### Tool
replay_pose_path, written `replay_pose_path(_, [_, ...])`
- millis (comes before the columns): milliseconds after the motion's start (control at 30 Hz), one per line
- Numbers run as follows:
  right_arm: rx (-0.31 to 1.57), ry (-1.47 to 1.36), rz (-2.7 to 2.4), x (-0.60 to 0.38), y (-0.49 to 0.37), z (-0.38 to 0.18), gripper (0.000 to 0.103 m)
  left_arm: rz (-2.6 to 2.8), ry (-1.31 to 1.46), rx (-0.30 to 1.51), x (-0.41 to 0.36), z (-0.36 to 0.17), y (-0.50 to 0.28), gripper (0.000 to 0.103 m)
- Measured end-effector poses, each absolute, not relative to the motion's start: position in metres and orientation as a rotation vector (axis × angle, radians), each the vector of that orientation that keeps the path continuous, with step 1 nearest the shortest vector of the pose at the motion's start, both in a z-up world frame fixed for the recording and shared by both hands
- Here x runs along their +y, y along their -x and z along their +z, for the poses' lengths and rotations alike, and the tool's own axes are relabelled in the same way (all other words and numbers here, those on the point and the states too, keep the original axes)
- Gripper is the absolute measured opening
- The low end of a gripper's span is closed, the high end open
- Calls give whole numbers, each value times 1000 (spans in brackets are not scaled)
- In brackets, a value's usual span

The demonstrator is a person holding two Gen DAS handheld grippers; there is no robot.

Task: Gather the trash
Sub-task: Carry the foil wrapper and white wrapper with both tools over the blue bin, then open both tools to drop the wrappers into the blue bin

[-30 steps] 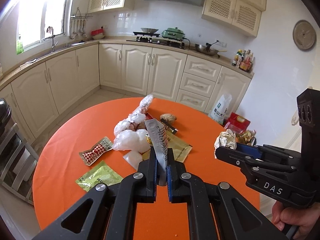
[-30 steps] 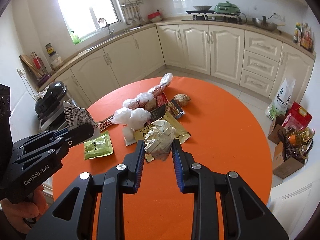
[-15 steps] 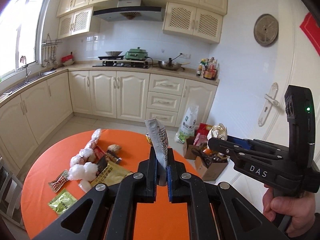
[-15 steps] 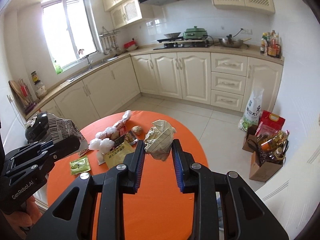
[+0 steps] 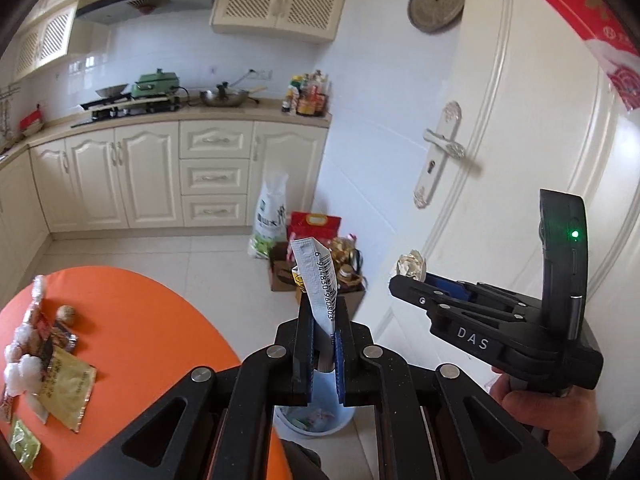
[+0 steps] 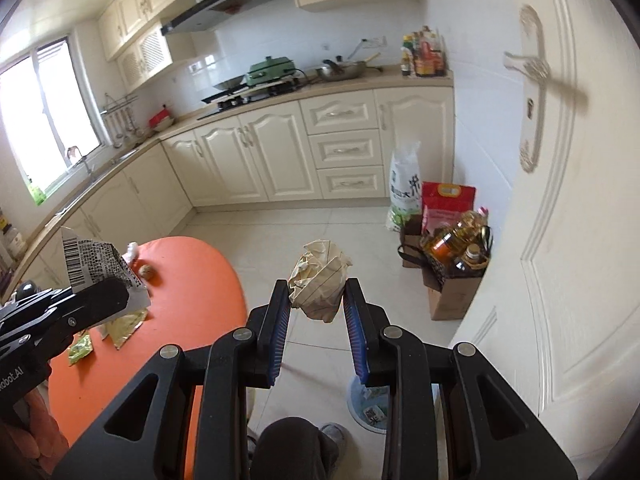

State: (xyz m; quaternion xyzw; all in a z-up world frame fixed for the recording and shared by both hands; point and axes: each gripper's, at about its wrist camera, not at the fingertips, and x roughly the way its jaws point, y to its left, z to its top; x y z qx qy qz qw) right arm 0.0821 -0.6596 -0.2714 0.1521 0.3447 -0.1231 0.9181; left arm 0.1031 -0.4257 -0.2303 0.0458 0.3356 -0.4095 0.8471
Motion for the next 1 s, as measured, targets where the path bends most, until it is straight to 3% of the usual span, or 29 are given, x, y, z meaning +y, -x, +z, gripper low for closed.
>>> replay_pose_path(500, [962,-537,-370,-770,-93,-445,27,-909,-267,1114,-589,-359,-177,5])
replay_pose_path(867, [1085,-664,-384,-810,-106,-532,32,-859,-338,1278,-690,-408,-248,11])
replay_pose_path(933, [1092,-678,-398,-813,-105,-537,40,-846,-357,1281,-694,-413,-249,27])
replay_pose_path(1000, [1094,-688,-403,-815,-103,-539,51,-826,-357,1265,-699,-416,-252,53])
